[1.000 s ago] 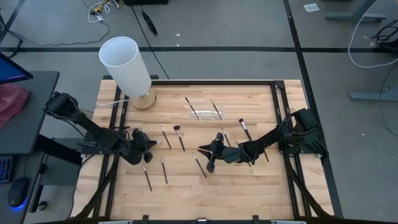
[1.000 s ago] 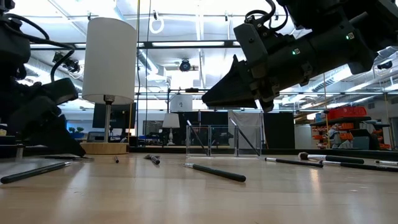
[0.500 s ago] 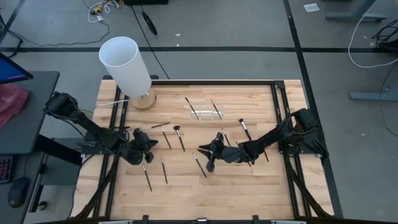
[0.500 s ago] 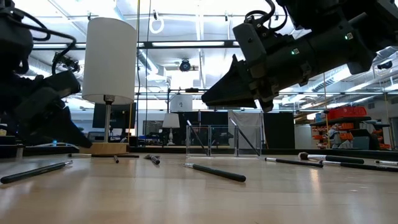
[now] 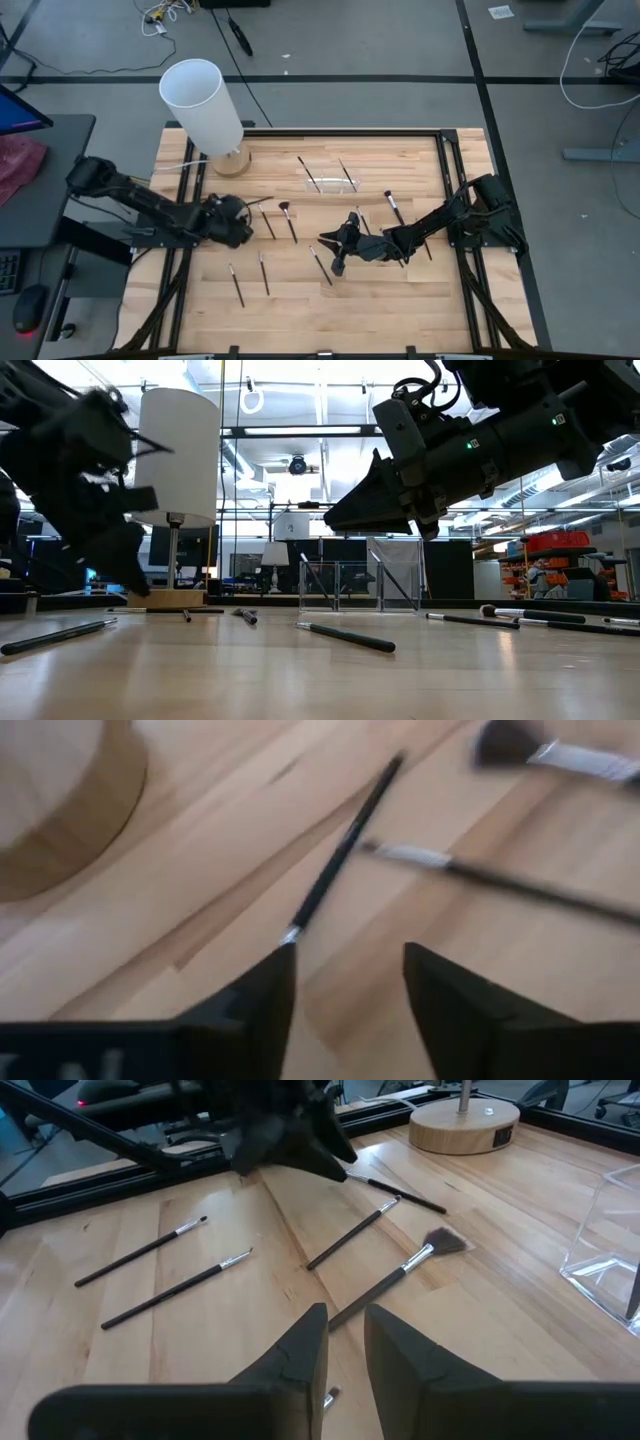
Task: Put items in baskets/containers
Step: Put the black eyeshadow brush into the transparent organizer
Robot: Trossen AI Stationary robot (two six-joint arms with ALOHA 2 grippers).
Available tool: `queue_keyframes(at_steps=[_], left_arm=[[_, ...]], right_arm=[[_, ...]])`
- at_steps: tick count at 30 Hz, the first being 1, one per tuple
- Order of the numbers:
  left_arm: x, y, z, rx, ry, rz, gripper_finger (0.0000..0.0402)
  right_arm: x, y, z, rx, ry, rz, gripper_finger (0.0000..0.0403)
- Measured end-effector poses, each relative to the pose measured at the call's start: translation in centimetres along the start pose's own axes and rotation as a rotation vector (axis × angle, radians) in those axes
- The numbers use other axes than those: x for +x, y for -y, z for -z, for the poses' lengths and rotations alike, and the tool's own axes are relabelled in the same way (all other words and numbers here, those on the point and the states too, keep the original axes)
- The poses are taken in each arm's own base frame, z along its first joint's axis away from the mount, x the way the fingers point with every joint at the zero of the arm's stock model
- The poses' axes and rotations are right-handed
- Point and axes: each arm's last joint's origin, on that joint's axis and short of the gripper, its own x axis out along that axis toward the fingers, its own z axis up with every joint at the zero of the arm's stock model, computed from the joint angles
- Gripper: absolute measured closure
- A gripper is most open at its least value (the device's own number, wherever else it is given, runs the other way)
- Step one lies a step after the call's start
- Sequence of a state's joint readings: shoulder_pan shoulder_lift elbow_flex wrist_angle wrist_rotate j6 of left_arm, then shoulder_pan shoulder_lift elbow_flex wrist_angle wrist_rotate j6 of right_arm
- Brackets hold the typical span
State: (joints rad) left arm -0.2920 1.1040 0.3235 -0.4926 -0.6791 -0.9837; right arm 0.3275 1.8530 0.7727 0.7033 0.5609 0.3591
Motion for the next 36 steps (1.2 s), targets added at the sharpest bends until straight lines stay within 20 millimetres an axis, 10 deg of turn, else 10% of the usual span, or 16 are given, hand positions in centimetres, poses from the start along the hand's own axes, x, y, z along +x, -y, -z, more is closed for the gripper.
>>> queue_keyframes(at_steps=[8,36], left_arm=[[1.0,-1.0,-0.1,0.071,0.002,-0.029,0.0131],[2.6,-4.2,0.3,-0.012,0.045,0.067,0.0155]], right_arm=[[0.0,0.0,0.1,-0.004,-0.005,0.001,0.0333],[0.0,0.1,0.2,-0.016,-0.021,0.008,0.0333]])
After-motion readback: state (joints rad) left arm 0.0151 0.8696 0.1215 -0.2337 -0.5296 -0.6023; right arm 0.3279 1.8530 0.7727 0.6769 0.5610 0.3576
